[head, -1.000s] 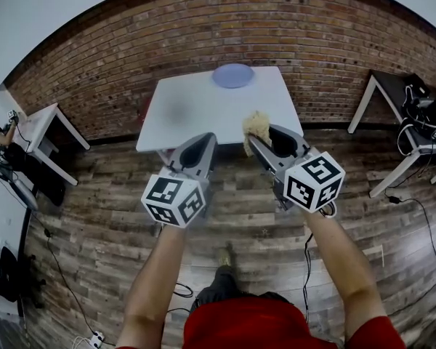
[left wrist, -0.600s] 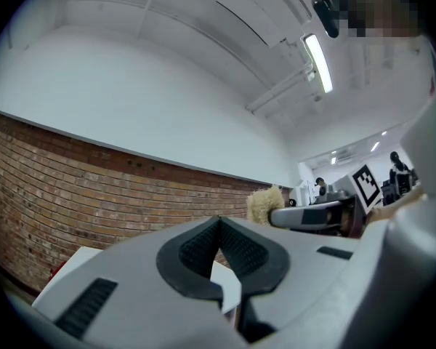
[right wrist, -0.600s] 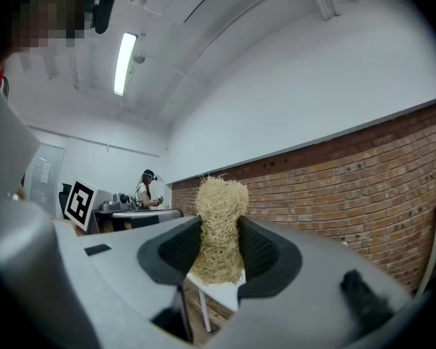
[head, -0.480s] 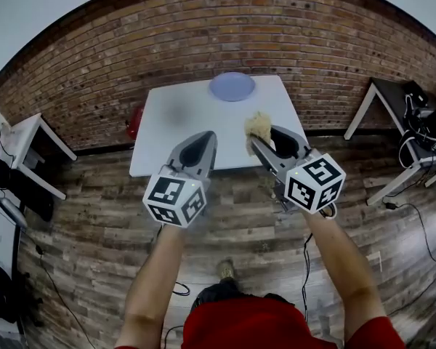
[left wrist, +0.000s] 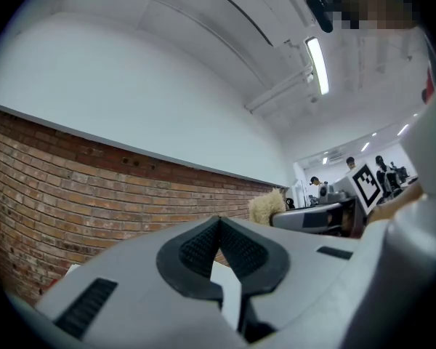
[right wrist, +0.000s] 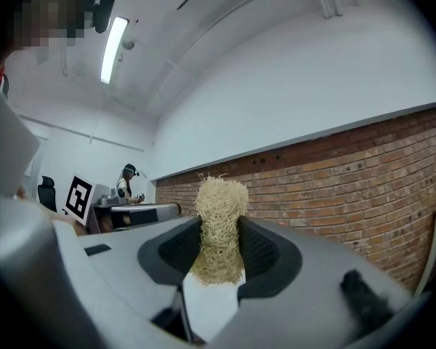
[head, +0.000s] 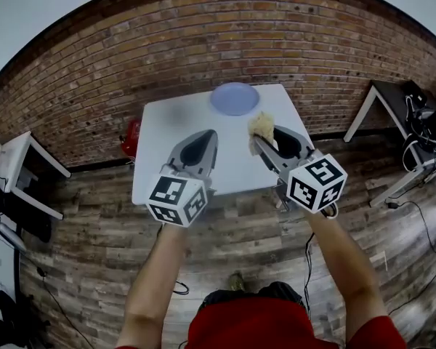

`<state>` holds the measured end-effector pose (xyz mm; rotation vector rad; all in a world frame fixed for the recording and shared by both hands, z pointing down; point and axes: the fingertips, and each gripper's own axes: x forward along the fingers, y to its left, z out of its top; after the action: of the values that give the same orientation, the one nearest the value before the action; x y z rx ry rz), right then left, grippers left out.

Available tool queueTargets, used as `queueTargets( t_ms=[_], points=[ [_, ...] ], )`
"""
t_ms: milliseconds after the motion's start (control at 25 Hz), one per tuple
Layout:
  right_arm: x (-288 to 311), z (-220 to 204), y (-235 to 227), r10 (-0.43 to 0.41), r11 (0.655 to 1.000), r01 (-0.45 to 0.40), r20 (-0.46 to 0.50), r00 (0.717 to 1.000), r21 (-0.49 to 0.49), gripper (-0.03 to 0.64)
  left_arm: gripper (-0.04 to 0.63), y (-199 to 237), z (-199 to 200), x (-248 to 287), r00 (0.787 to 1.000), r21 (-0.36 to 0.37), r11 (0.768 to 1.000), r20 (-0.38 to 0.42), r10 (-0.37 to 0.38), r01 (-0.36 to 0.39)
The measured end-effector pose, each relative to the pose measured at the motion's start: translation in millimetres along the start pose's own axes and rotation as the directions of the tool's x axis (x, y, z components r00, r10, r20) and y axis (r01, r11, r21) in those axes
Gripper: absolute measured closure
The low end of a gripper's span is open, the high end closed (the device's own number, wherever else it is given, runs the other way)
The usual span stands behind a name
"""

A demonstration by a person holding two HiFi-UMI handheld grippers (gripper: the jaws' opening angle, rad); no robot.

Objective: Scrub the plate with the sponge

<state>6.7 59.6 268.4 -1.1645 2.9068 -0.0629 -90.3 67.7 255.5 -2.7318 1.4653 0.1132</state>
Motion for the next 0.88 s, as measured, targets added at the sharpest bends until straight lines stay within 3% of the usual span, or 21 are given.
queueTargets(
  t_ms=[400, 880],
  points=[
    [35, -15, -21, -0.015, 1.000, 0.015, -0.052, 0.999, -0.015, 0.463, 0.583, 36, -21, 26, 1.000, -0.040, 0.999, -0.012, -0.007, 0.007],
    [99, -28, -87, 0.011, 1.000, -0.011, -0.055, 0.998, -0.008, 0.463, 0.583, 84, -38, 95, 1.000, -0.018, 1.000, -0.025, 0.015, -0.016]
  ],
)
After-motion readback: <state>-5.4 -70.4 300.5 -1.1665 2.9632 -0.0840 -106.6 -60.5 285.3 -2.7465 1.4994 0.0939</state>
